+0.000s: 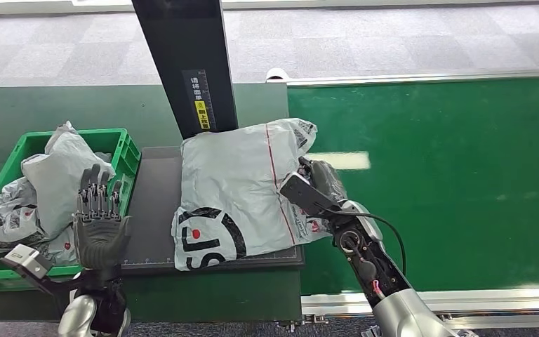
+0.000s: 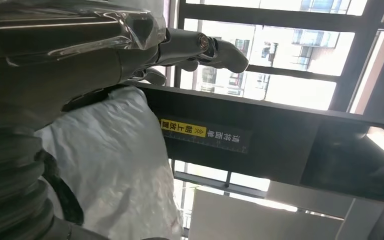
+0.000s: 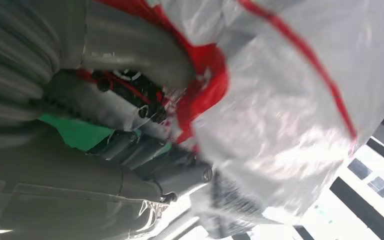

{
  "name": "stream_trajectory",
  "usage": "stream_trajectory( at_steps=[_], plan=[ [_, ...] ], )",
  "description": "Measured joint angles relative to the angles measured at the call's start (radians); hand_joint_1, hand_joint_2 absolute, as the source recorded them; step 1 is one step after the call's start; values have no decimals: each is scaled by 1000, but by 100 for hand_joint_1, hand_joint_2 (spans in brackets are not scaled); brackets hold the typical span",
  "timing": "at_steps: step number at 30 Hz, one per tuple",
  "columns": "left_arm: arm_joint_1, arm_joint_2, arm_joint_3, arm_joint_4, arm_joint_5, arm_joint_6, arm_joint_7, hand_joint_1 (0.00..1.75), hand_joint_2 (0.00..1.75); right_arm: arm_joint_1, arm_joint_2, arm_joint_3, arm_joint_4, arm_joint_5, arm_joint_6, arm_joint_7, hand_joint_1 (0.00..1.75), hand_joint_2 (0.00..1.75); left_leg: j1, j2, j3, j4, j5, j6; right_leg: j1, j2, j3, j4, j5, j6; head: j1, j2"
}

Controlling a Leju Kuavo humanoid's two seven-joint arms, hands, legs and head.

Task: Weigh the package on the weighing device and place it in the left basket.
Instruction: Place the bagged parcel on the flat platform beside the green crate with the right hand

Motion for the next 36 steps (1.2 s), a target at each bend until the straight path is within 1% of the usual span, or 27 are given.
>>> stream_trajectory(
  at_steps=[6, 12, 15, 20, 21, 24, 25, 26, 29, 32, 36],
  plan=[
    [-1, 0, -5, 0, -13, -3, 7, 0, 175, 9, 14, -10, 29, -63, 95, -4, 0, 175, 0, 0, 0, 0, 0, 0, 0, 0, 0, 0, 0, 0, 0, 0],
    [-9, -1, -8, 3, -24, -6, 13, 0, 175, 32, 29, -28, 45, -136, 191, -28, 0, 175, 0, 0, -1, 0, 0, 0, 0, 0, -1, 0, 0, 0, 0, 0],
    [-11, -1, -9, 3, -26, -7, 14, 0, 175, 40, 33, -34, 47, -153, 213, -42, 0, 175, 0, 0, -1, 0, 0, 0, 0, 0, -1, 0, 0, 0, 0, 0],
    [-12, -1, -9, 3, -29, -7, 15, 0, 175, 46, 35, -37, 44, -163, 222, -52, 0, 175, 0, 0, -1, 0, 0, 0, 0, 0, -1, 0, 0, 0, 0, 0],
    [-12, 0, -10, 3, -39, -10, 20, 0, 175, 73, 35, -48, 7, -191, 236, -66, 0, 175, 0, -1, -1, 0, 0, 0, 0, 0, -1, 0, 0, 0, 0, 0],
    [-5, 2, -16, 3, -103, -39, 44, 0, 175, 239, 29, -122, -271, -300, 279, -80, 0, 175, 0, -3, -2, 0, 0, 0, 0, -3, -1, 0, -1, 0, 0, 0],
    [-3, 2, -19, 3, -124, -48, 49, 0, 175, 282, 27, -143, -353, -309, 280, -74, 0, 175, 0, -3, -3, 0, 0, 0, 0, -3, -2, 0, -2, 0, 0, 0],
    [-2, 2, -22, 3, -142, -52, 54, 0, 175, 308, 26, -158, -401, -307, 277, -74, 0, 175, 0, -3, -3, 0, 0, 0, 0, -3, -2, 0, -2, 0, 0, 0],
    [-2, 3, -44, 5, -247, -40, 85, 0, 175, 376, 25, -200, -527, -291, 261, -83, 0, 175, 0, -3, -3, 0, -1, 0, 0, -4, -2, 0, -2, 0, 0, 0],
    [-2, 5, -81, 12, -358, -20, 122, 0, 175, 425, 25, -233, -620, -276, 245, -93, 0, 175, 0, -3, -3, 0, -1, 0, 0, -4, -1, 0, -2, 0, 0, 0],
    [-2, 7, -110, 20, -379, -15, 132, 0, 175, 457, 25, -255, -685, -271, 242, -95, 0, 175, 0, -3, -2, 0, 0, 0, 0, -4, -1, 0, -2, 0, 0, 0]
  ],
)
